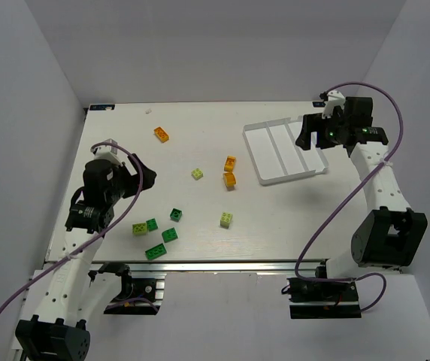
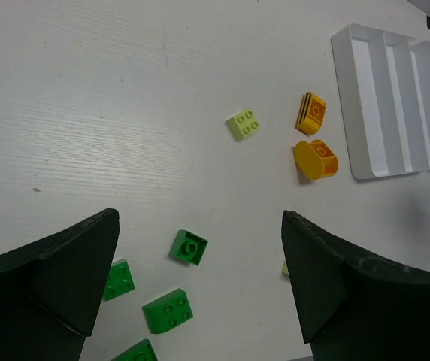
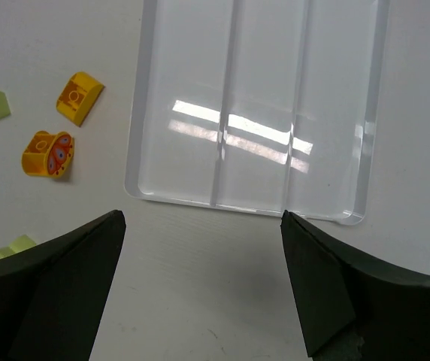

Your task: Sort the legos into containers by color

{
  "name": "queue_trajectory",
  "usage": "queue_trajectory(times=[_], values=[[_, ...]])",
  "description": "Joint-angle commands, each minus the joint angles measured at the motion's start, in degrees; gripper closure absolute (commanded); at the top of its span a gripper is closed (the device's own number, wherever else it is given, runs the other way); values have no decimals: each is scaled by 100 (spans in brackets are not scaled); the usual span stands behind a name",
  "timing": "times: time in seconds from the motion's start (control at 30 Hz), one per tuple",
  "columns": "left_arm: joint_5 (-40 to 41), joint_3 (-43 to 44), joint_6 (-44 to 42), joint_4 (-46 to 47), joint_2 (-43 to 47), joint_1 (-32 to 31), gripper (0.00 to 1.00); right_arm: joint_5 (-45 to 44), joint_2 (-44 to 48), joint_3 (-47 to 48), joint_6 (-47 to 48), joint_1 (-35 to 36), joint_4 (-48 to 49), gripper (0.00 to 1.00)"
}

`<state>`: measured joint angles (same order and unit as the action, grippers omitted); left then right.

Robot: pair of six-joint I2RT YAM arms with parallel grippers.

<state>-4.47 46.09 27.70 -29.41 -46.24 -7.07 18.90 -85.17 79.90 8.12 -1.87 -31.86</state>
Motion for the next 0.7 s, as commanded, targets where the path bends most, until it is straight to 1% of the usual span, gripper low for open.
queue_trajectory(times=[0.0,0.07,0.1,0.23,0.3,0.33,0.37,0.4,0.43,0.47,0.5,0.53,0.57,0.6,0.63,0.67], values=[[-300,41,-11,-3,159,-5,2,517,-61,368,198,11,-180,11],[-318,41,-2,5,203,-5,2,772,-158,474,505,2,-391,11],[-326,41,16,5,212,-5,2,1191,-228,535,924,2,-670,11],[-396,23,33,40,221,-5,2,1985,-517,834,1910,64,-1364,11],[-423,23,42,41,221,-5,2,2274,-650,922,1965,169,-1437,11],[-441,23,42,49,221,-5,2,2529,-668,957,2183,169,-1551,11],[-467,15,51,41,221,-5,2,2618,-694,957,2176,509,-1639,11],[-476,6,60,32,238,-5,4,2611,-677,888,1950,625,-1439,11],[-519,-20,77,23,238,-5,12,2558,-720,887,1878,757,-1394,12],[-624,-47,77,23,255,-5,17,2462,-756,913,1799,1315,-1359,16],[-669,-56,77,14,264,-5,26,1991,-782,931,1607,1512,-1219,24],[-721,-73,103,5,273,-5,35,1734,-817,905,1344,1705,-1000,56],[-774,-108,104,-3,291,-5,51,1488,-852,870,1115,2160,-833,70],[-870,-135,130,-12,308,-5,55,868,-887,870,626,2330,-526,74],[-906,-152,174,-64,343,-5,56,714,-992,904,525,2453,-445,65],[-950,-170,183,-91,361,-5,48,521,-1045,940,411,2811,-357,54]])
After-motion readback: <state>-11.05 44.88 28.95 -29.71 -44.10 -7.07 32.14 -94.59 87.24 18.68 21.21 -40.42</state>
